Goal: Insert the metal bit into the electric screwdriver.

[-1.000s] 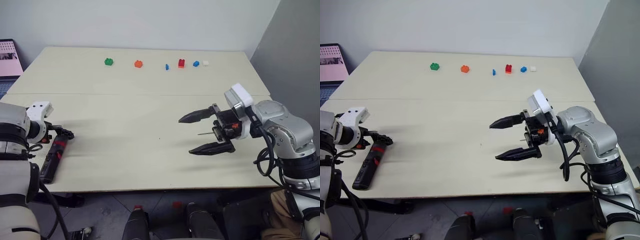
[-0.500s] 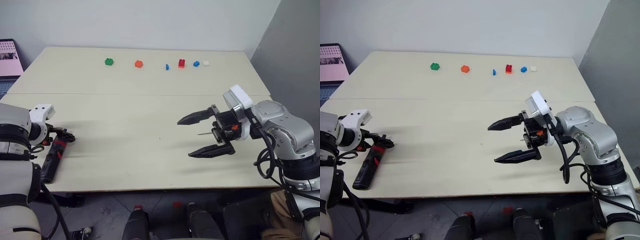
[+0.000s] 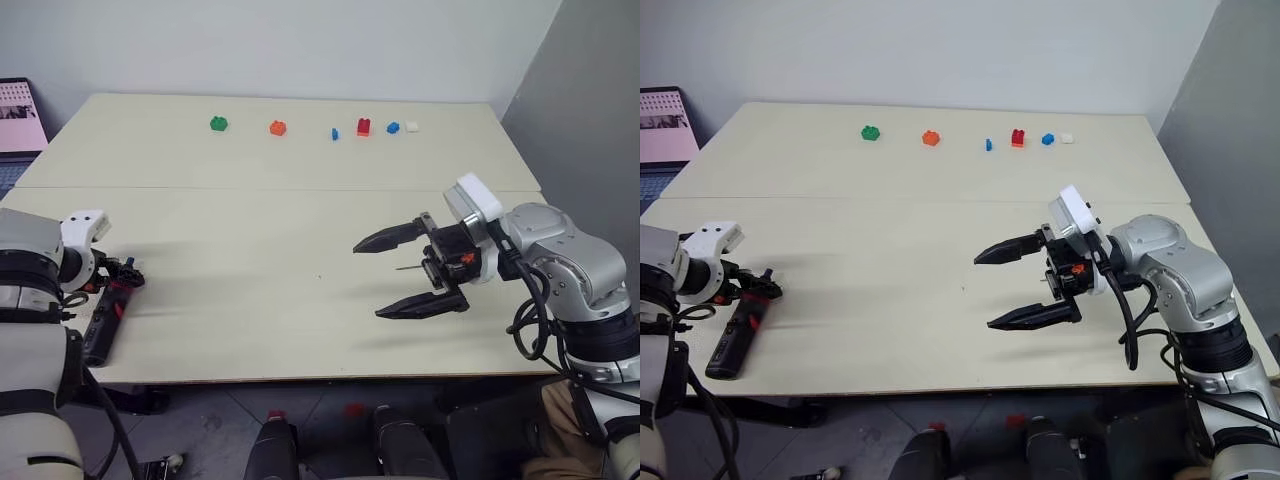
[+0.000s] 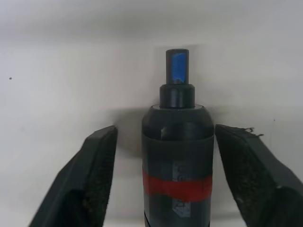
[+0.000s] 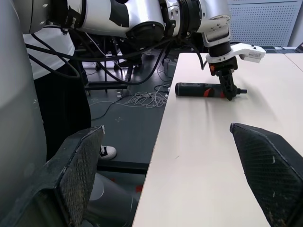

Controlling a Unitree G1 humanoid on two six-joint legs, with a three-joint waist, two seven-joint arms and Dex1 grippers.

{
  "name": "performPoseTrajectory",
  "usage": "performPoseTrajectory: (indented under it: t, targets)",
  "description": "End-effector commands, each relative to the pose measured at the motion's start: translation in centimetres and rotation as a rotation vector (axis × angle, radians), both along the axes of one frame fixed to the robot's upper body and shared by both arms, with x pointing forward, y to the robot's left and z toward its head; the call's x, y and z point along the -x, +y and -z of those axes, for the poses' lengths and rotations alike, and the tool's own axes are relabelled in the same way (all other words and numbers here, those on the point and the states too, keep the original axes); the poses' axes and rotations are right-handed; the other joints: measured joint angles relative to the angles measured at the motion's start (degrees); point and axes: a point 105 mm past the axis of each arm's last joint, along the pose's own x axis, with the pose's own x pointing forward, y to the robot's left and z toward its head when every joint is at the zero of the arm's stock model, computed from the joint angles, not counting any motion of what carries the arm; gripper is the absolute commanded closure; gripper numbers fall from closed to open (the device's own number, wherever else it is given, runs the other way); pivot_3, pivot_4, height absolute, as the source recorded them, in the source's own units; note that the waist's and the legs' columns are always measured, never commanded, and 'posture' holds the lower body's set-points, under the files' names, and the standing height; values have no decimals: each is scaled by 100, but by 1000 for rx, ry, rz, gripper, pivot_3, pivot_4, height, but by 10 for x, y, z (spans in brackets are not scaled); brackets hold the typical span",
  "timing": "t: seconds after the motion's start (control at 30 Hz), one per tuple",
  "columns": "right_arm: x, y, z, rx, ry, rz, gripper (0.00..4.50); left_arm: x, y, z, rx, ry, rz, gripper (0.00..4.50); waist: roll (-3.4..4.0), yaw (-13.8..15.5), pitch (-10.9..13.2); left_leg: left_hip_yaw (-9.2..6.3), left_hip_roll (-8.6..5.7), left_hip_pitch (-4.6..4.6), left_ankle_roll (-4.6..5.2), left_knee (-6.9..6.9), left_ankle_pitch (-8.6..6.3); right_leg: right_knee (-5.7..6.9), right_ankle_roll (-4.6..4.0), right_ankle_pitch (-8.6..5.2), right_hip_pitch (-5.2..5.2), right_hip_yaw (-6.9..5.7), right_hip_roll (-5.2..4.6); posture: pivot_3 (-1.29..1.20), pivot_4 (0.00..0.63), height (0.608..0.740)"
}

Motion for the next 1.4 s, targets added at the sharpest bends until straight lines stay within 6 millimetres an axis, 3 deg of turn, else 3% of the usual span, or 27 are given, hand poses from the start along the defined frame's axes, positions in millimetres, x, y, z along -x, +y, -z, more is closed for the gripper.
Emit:
performPoseTrajectory:
  t: [0.03,0.13,0.27,0.43,0.57,0.67,0.77,1.0,1.2,1.4]
  targets:
    - [7,0,-5,-6,-31,-15,0,-7,-2,-6,-5,-36,12,2356,0,1,0,0,0,0,0,0,0,1,0,0,0,0,0,0,150,740]
    - [8,-1,-4,-2,-28,-13,0,-9,-2,-7,-19,-42,23,2857,0,3,0,-1,0,2,0,1,0,3,0,0,1,0,0,0,150,740]
    - [9,-2,-2,2,-24,-9,0,-13,-4,-10,-26,-60,63,2856,0,19,0,-5,0,2,2,1,1,4,0,0,3,-4,0,0,150,740]
    - [11,-3,-1,3,-19,3,0,-26,-17,-30,-10,-154,157,2856,-1,34,0,-5,0,1,3,3,3,3,0,0,2,-4,0,0,150,740]
    - [13,-5,0,5,-18,9,0,-26,-46,-42,90,-170,322,2856,-3,80,2,-10,0,-12,2,3,3,0,0,0,-1,-9,0,0,150,740]
    - [14,-6,0,5,-18,13,0,-18,-58,-43,95,-153,428,2857,-2,82,2,-11,0,-19,2,2,2,-4,-1,0,-4,-11,-1,0,150,740]
    - [15,-7,-1,7,-18,21,0,-14,-83,-56,77,-230,633,2857,-2,31,2,-9,0,-19,2,-2,2,-1,-7,0,-12,-8,-1,0,150,740]
    - [17,-12,-6,-4,-38,69,0,-30,-153,-116,212,-669,802,2857,-3,140,4,-24,2,-40,3,10,3,4,4,-6,-21,-22,-1,0,150,740]
    - [19,-14,-7,-9,-44,98,0,-19,-181,-115,295,-758,857,2857,-1,116,4,-21,0,-36,3,14,4,1,0,0,-15,-16,-2,0,150,740]
    - [21,-13,-7,-13,-44,113,0,-22,-197,-117,337,-836,858,2857,-1,130,5,-25,0,-35,3,13,4,4,-2,1,-15,-19,0,0,150,740]
